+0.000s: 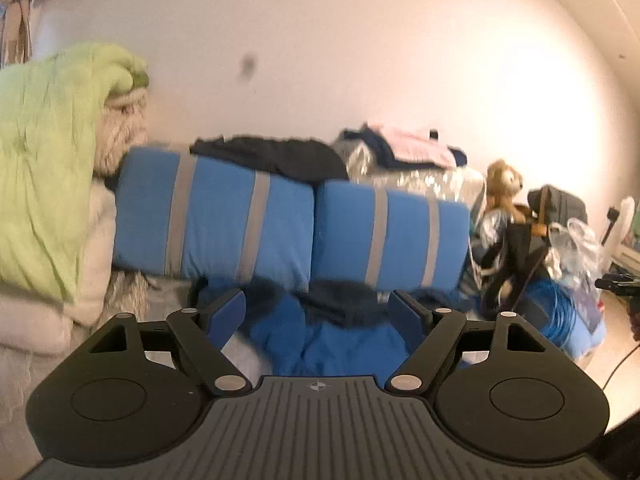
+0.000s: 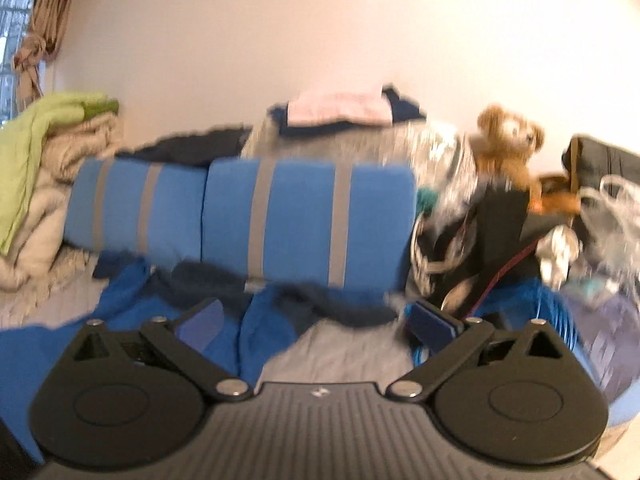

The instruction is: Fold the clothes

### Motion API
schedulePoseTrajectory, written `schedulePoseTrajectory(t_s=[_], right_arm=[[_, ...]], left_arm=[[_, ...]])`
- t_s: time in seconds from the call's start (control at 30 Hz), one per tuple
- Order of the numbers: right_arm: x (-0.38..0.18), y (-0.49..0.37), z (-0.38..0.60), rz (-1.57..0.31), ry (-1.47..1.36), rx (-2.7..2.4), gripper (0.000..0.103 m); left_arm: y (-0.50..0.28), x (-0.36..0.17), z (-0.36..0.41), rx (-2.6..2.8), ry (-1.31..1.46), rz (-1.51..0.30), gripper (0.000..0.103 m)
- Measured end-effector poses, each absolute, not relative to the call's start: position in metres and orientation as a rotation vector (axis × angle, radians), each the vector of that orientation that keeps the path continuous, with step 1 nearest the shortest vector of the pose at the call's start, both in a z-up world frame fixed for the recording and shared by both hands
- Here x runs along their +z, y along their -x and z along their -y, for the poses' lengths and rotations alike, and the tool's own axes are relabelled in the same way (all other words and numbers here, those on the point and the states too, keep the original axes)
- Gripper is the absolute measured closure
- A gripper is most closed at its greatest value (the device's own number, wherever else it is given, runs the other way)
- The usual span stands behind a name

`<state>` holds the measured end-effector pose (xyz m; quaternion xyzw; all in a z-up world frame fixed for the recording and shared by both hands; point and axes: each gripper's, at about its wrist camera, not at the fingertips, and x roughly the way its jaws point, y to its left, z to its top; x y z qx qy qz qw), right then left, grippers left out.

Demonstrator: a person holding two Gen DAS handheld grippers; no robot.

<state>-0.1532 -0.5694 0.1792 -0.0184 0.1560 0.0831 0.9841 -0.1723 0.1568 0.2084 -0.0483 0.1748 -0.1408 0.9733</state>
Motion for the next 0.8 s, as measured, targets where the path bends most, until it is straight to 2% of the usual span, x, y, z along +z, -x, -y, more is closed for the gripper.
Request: schedulePoseTrajectory(t_s=[0.43,0.63,0.8], right_arm=[[0.304,0.111,0.599,-0.182,-0.027,0.131,0.0],[0.337,0.08,0.611,-0.153,-0.035,0.097,0.0],[0.342,0.041,0.617,-0.154,-0.048,0.064,0.0]], left_arm=[[0.142,0.291,-0.144,-0.299,0.113,-0.303,0.023],[0.109,0.313,-0.134,-0.344,0.136,-0.275,0.023],[0.063,0.314,-0.119,-0.372,0.148,-0.281,0.023]])
